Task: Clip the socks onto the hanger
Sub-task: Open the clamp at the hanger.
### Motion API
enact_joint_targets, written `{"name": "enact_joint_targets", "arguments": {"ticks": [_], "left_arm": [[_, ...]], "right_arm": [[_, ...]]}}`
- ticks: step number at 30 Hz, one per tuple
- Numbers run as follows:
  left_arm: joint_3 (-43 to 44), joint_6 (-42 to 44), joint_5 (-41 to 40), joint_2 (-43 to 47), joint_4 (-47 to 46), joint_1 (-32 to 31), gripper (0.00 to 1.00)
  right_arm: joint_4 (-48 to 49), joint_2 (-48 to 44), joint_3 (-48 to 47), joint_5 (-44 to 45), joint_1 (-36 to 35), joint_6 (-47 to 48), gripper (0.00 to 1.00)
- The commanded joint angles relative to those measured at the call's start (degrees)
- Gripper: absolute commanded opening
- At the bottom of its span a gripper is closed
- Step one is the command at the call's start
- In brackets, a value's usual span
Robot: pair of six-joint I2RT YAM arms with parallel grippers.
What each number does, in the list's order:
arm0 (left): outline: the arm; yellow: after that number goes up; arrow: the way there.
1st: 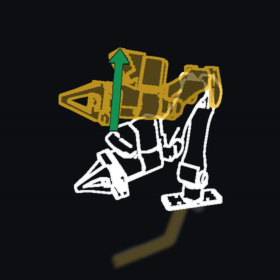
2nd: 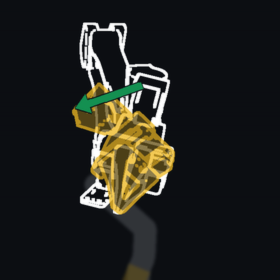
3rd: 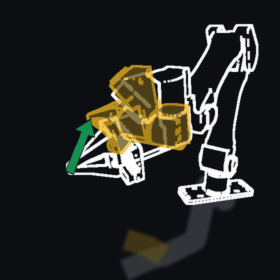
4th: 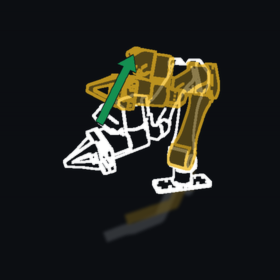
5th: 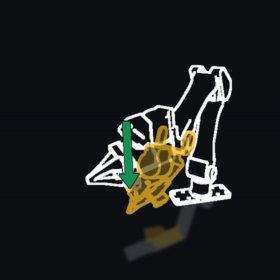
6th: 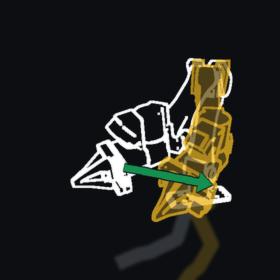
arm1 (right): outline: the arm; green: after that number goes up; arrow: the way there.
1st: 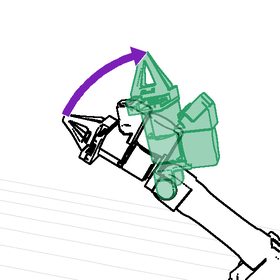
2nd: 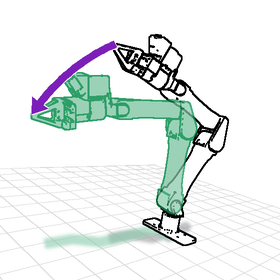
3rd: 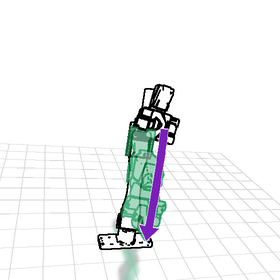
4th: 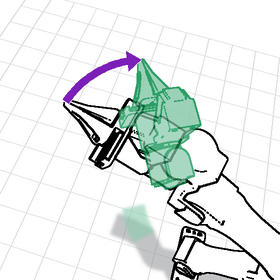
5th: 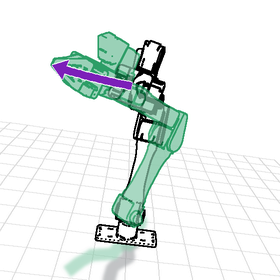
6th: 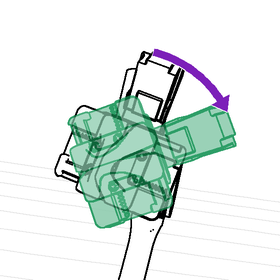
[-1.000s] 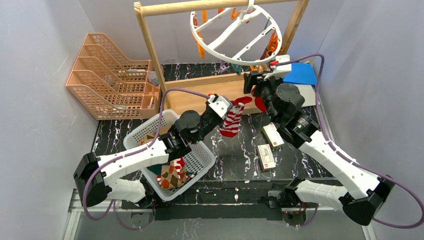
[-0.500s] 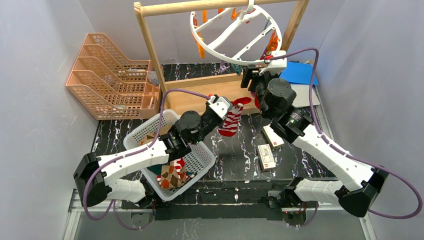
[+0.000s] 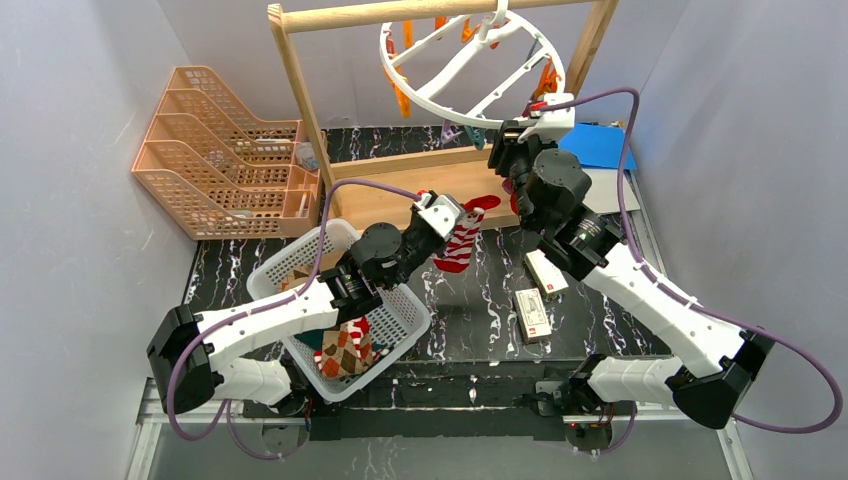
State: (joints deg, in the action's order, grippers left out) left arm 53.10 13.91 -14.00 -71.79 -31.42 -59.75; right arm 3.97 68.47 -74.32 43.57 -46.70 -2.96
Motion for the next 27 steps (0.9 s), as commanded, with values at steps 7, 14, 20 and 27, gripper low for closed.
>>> {"name": "enact_joint_targets", "arguments": {"ticks": [7, 14, 20, 27], "left_arm": [[0.54, 0.67, -0.71, 1.41, -2.33, 0.07, 0.00], [1.14, 0.68, -0.80, 0.75, -2.61, 0.07, 0.00], [2.91, 0.44, -4.72, -1.51, -6.05, 0.07, 0.00], [6.04, -1.71, -8.75, -5.32, -12.26, 0.38, 0.00]], "right_arm": [[0.69, 0.33, -3.67, 1.56, -0.41, -0.52, 0.41], [-0.74, -0.29, -3.89, 1.30, -0.41, -1.12, 0.19], [-1.09, -2.06, -2.97, -0.95, -0.35, -2.44, 0.01], [-2.72, -3.71, -3.82, -3.91, -0.32, -4.64, 0.01]]}}
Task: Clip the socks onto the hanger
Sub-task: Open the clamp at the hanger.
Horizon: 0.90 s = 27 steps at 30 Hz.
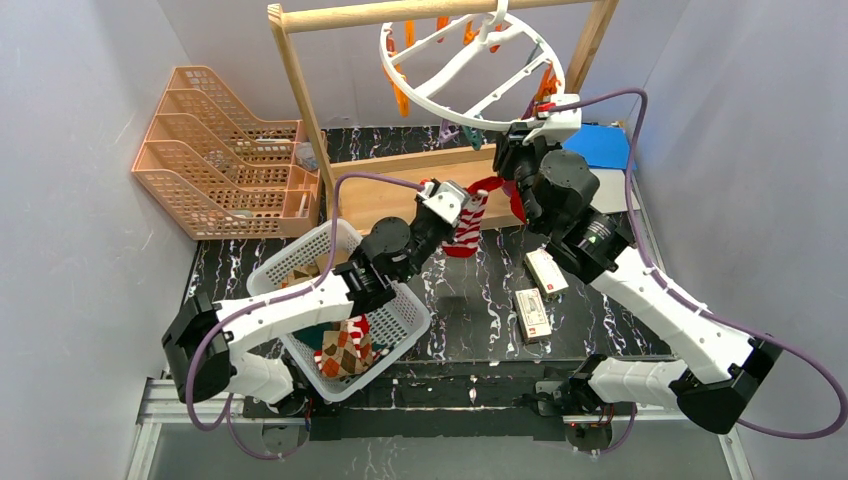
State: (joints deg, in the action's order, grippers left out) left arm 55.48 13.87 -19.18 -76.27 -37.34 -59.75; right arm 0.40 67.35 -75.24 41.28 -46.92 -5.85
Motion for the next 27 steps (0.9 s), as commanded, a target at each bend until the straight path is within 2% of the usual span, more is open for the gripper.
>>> {"name": "enact_joint_targets", "arguments": {"ticks": [1, 13, 27], "left_arm": [[4.14, -2.30, -3.51, -1.42, -6.87, 0.56, 0.00], [6.74, -6.80, -5.26, -3.21, -8.70, 2.07, 0.00], [10.15, -13.46, -5.00, -1.57, 0.34, 2.53, 0.00]], "right_arm": [[0.55, -2.78, -3.26, -1.99, -0.09, -1.98, 0.01], [0.55, -5.13, -2.22, -3.64, -0.10, -1.58, 0.01], [2.23, -5.27, -0.62, -5.67, 0.00, -1.70, 0.01]]}}
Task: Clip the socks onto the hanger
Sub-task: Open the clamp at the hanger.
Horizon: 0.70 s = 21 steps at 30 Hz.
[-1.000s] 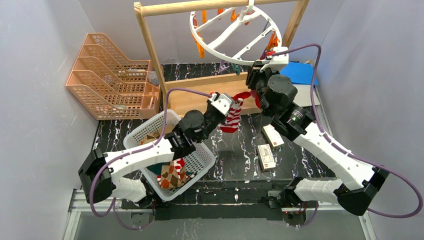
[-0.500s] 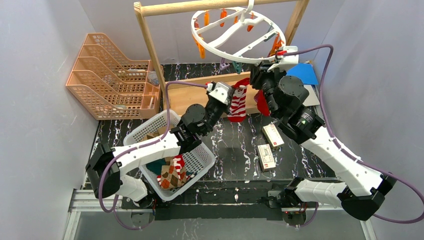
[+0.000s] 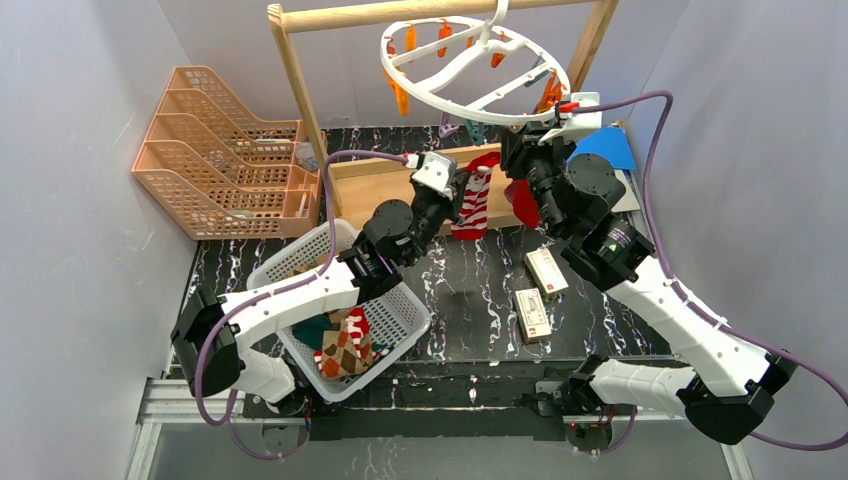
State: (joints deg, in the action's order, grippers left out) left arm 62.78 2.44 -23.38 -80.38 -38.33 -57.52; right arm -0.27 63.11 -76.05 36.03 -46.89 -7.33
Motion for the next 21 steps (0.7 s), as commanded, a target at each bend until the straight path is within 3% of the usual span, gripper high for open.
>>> {"name": "enact_joint_targets", "arguments": {"ticks": [1, 21], "left_arm": [[3.30, -2.83, -0.87, 2.51, 1.85, 0.30, 0.00], [4.29, -5.47, -0.84, 4.75, 3.47, 0.29, 0.00]], "right_arm": [[2.84, -1.02, 0.20, -0.43, 0.02, -0.29, 0.01], [2.88, -0.18, 1.06, -0.06, -0.04, -1.36, 0.01]]}}
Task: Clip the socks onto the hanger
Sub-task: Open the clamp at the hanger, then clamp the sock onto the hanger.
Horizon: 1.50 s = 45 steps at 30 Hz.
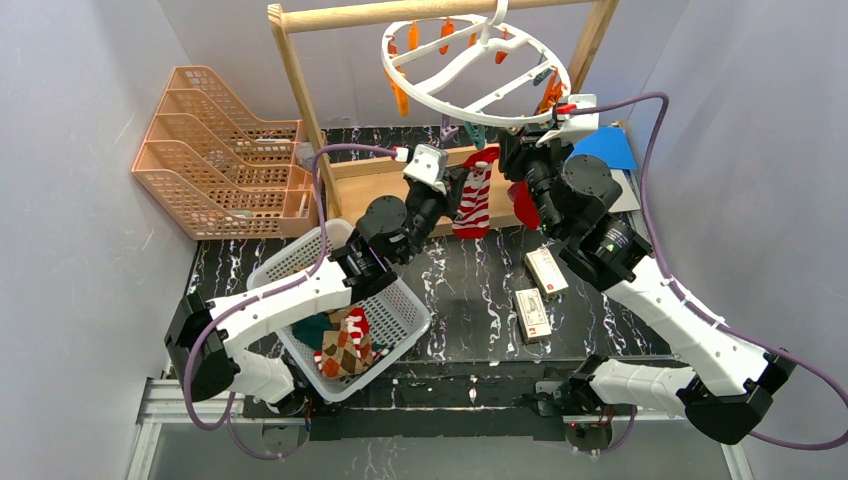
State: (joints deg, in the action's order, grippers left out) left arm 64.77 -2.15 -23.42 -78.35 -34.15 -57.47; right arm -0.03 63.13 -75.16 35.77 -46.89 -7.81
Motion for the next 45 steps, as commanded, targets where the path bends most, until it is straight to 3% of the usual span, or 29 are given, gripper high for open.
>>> {"name": "enact_joint_targets", "arguments": {"ticks": [1, 45], "left_arm": [[2.33, -0.96, -0.65, 2.75, -0.66, 0.26, 0.00], [3.03, -5.38, 4.17, 3.64, -0.30, 0.26, 0.00]], "right_arm": [[2.73, -0.17, 0.18, 0.19, 0.00, -0.96, 0.01], [3.72, 1.95, -0.51, -0.51, 0.05, -4.64, 0.01]]}}
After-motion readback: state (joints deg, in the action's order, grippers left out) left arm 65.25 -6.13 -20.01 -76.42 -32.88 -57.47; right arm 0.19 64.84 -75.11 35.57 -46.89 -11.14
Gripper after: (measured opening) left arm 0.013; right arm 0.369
